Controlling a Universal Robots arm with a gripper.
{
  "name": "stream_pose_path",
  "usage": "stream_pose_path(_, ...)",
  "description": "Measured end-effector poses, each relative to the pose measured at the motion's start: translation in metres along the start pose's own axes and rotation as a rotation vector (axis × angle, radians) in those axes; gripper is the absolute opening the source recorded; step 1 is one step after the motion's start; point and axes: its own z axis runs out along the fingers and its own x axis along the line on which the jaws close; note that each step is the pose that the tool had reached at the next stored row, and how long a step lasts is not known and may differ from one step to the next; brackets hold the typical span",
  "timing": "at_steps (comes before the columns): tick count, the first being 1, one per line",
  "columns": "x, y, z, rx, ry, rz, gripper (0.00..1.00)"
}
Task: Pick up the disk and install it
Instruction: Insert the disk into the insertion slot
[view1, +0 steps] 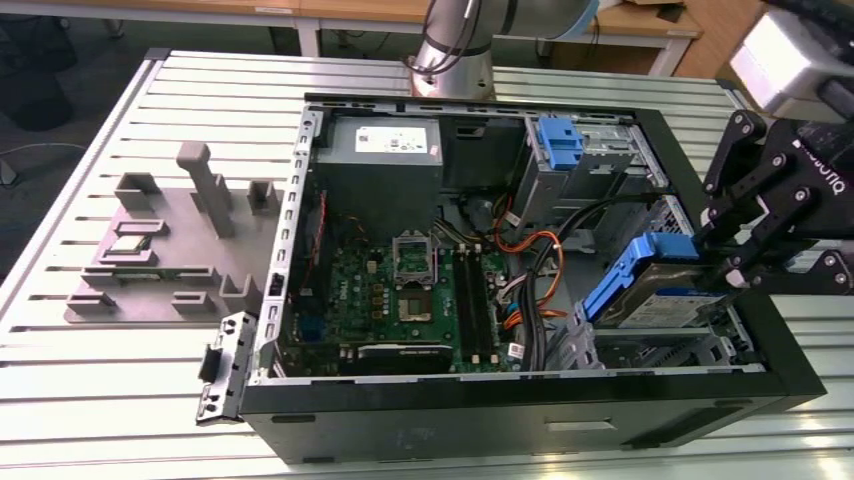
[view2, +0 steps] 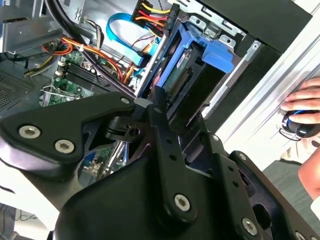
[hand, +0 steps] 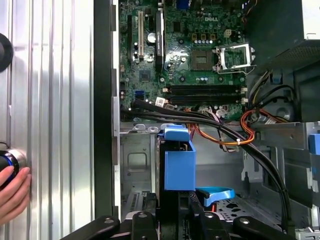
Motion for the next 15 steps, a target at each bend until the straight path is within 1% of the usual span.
stream_pose_path(6, 0.0013, -0.0007, 0.011, 0.0, -0.0004, 0.0, 0.35)
stream_pose_path(7, 0.0013, -0.0008, 0.012, 0.0, 0.0002, 0.0, 0.35)
stream_pose_path(15, 0.0014, -0.0008, 0.0122, 0.0, 0.0004, 0.0, 0.36)
